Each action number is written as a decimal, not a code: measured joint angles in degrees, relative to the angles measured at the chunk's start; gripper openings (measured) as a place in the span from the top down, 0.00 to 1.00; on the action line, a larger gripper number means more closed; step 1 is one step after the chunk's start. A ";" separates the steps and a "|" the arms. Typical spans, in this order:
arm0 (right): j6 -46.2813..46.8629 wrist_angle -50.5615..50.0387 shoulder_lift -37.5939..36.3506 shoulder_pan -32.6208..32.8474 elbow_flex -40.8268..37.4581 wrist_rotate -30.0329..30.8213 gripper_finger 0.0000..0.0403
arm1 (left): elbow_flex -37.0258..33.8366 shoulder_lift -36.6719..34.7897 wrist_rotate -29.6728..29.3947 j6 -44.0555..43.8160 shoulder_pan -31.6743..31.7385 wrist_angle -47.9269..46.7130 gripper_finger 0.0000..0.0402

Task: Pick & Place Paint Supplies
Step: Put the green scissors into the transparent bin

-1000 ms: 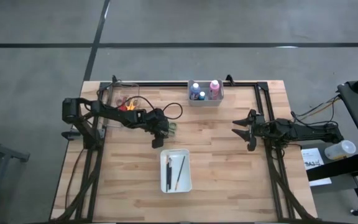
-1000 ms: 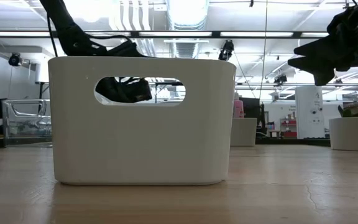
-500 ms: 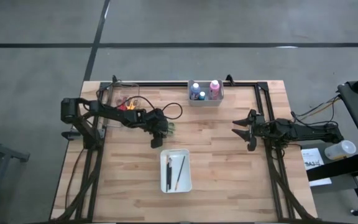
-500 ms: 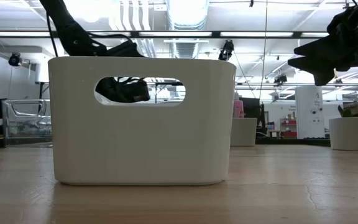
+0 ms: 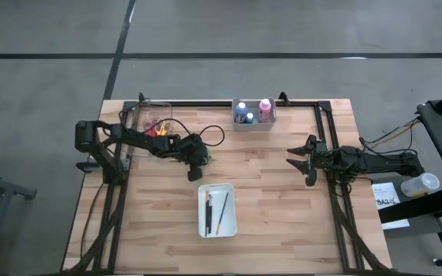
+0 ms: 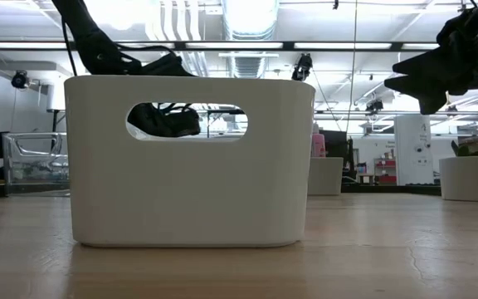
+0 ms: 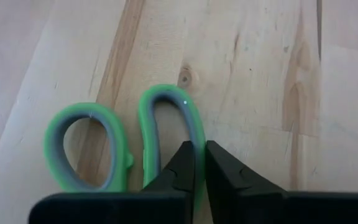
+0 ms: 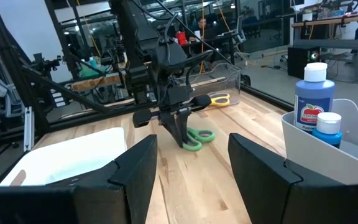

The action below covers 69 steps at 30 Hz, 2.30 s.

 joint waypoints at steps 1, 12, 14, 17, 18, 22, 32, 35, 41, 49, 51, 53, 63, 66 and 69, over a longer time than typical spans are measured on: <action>-0.02 0.00 0.00 0.00 0.00 0.00 0.52 | 0.00 0.00 -0.02 -0.21 0.00 0.08 0.96; -0.02 0.00 0.02 0.02 0.00 0.04 0.52 | 0.46 -0.53 -0.26 -1.00 -0.07 0.71 0.96; -0.02 0.00 0.00 0.01 0.00 0.13 0.52 | 0.86 -0.97 -0.47 -1.00 -0.07 0.30 0.96; -0.02 0.02 0.00 0.00 0.00 0.15 0.52 | 1.68 -2.59 -0.46 -1.73 -0.07 -0.24 0.96; -0.01 0.02 0.00 0.02 0.00 0.13 0.52 | 2.11 -2.96 -0.46 -1.95 -0.07 -0.85 0.96; 0.00 0.02 0.09 0.02 0.00 0.14 0.52 | 4.33 -4.07 -0.37 -2.45 -0.07 -5.51 0.96; 0.00 0.01 0.06 0.00 0.00 0.12 0.52 | 11.21 -6.64 -0.21 -3.74 -0.07 -12.79 0.93; 0.00 0.02 0.02 0.00 0.00 0.00 0.52 | 13.26 -6.78 -0.22 -3.94 -0.09 -15.75 0.93; 0.00 0.00 0.02 0.02 0.00 -0.02 0.52 | 19.39 -7.03 -4.24 -6.75 -0.07 -24.80 0.94; 0.00 0.00 0.02 0.02 0.00 0.00 0.52 | 25.73 -10.75 -14.58 -14.97 0.21 -33.29 0.94; 0.00 0.00 0.00 0.00 0.00 0.02 0.52 | 25.94 -12.88 -18.31 -19.98 0.50 -34.06 0.94; -0.01 -0.01 -0.01 0.02 0.00 0.02 0.52 | 25.80 -15.49 -22.12 -24.65 0.97 -35.26 0.94; 0.00 -0.02 0.03 0.01 0.00 0.11 0.52 | 18.09 -30.52 -37.52 -42.17 3.82 -40.88 0.94; -0.02 -0.02 0.00 0.00 0.00 0.13 0.52 | 14.76 -33.70 -38.16 -43.71 5.90 -41.07 0.94; -0.02 -0.02 0.00 0.01 0.00 0.11 0.52 | 11.39 -35.42 -37.65 -45.37 8.64 -41.13 0.94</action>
